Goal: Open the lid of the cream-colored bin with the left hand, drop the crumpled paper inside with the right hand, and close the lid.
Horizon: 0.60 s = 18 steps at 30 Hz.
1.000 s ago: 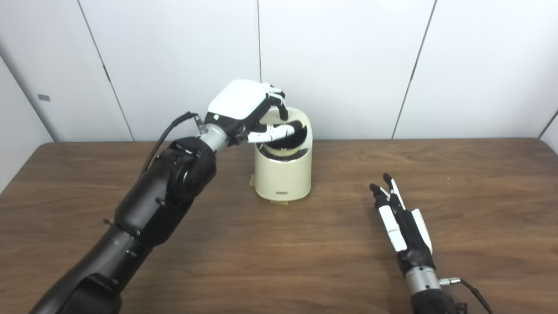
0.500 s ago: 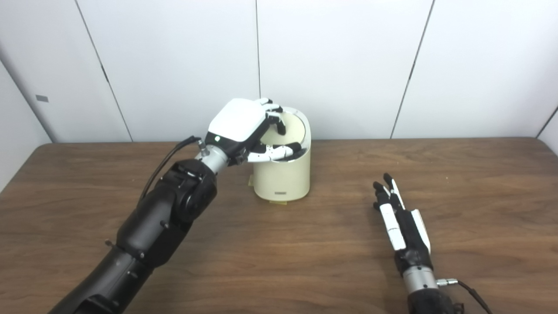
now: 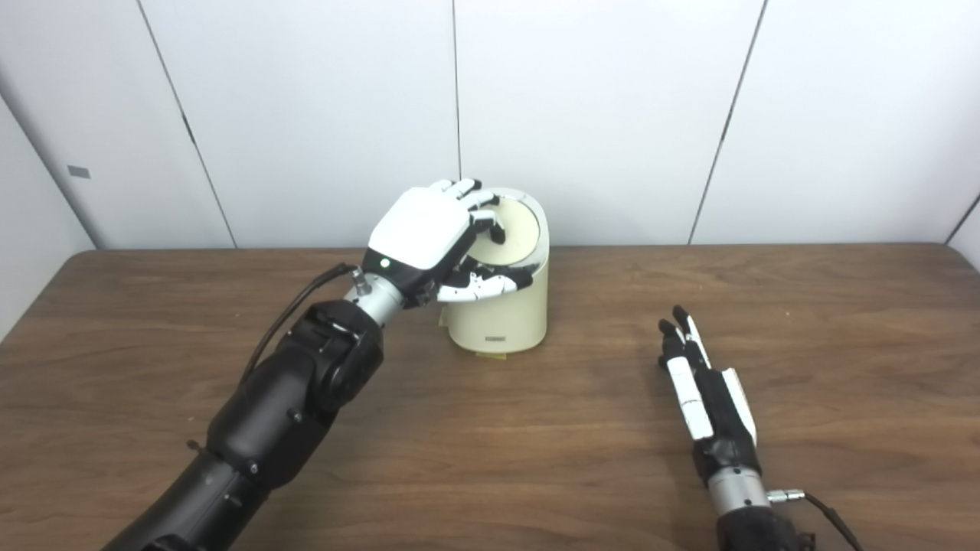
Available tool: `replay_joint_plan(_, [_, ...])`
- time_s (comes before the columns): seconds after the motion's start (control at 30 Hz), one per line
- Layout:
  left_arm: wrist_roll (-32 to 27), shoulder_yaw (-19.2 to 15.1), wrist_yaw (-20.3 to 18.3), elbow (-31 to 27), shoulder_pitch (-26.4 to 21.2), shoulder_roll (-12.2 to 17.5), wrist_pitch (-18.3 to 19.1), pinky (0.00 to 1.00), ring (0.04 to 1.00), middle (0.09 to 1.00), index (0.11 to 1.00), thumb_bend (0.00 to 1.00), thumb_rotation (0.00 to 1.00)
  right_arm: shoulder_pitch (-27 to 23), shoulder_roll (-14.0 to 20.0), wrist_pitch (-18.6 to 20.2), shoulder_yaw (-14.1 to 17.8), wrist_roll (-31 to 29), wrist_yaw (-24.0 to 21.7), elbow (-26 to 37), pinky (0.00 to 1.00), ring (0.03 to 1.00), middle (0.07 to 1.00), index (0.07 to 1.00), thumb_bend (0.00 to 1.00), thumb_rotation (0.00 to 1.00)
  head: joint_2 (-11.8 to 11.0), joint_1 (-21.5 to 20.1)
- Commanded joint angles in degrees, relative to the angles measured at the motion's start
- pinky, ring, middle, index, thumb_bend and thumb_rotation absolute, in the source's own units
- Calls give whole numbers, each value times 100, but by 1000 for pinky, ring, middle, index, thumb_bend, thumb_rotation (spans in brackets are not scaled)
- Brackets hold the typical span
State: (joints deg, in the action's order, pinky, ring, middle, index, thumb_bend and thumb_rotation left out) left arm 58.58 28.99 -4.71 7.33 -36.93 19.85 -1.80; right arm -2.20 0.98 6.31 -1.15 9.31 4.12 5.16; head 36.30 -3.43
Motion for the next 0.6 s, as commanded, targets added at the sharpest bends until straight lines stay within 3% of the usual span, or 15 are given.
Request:
replay_joint_plan(0.0, [180,193,-232,48,43,102,-135,964,942,880,672,568,919,-24,29,42,13,-11,-37,125,921,963,955,1000,617,1000,8,-6])
replay_joint_plan(0.27, [176,291,-112,344,77,70,-228,879,920,876,681,566,885,-40,92,34,37,28,-23,90,923,964,955,1000,608,1000,28,10])
replay_joint_plan(0.57, [-189,46,-105,285,89,50,-176,857,905,865,667,571,875,-98,94,27,110,-150,-46,1,941,981,971,1000,618,1000,-13,35])
